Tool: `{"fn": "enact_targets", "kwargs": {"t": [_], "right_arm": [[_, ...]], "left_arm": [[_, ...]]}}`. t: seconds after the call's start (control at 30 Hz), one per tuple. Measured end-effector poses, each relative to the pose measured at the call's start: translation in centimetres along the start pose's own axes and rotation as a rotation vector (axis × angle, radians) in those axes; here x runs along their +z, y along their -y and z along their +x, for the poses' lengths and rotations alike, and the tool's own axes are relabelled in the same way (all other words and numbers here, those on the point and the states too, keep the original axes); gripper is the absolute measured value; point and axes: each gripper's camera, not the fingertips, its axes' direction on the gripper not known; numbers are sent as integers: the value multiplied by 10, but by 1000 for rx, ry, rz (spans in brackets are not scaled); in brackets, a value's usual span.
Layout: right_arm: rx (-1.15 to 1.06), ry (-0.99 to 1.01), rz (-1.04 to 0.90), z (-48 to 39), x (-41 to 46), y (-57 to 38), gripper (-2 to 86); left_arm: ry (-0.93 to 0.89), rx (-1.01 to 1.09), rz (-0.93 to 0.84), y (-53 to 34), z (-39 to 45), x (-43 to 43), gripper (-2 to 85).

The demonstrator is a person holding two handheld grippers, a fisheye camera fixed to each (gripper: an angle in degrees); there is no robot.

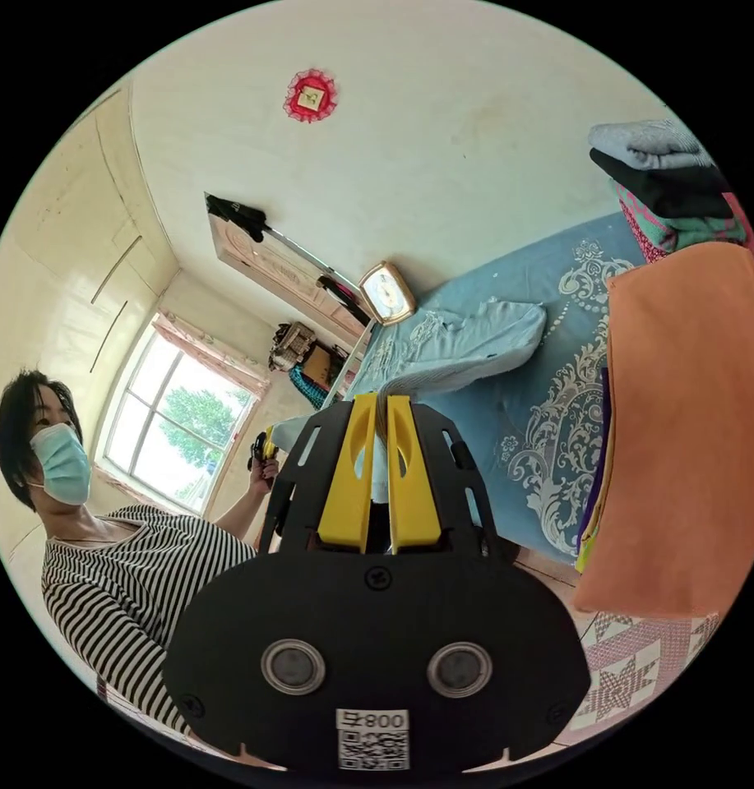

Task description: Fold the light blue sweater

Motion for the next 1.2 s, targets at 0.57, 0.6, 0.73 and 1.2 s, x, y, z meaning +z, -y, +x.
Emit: {"fn": "enact_targets", "kwargs": {"t": [0.57, 0.6, 0.73, 1.2], "right_arm": [[180, 24, -47, 43, -28, -132, 19], [200, 10, -50, 49, -24, -132, 19], [246, -18, -72, 67, -10, -124, 20], [280, -36, -14, 100, 43, 4, 19]], "left_arm": [[-20, -192, 93, -71, -26, -82, 26], [-18, -202, 94, -70, -28, -81, 26], [-16, -241, 99, -55, -36, -74, 25], [23, -205, 38, 108, -39, 0, 26]]}}
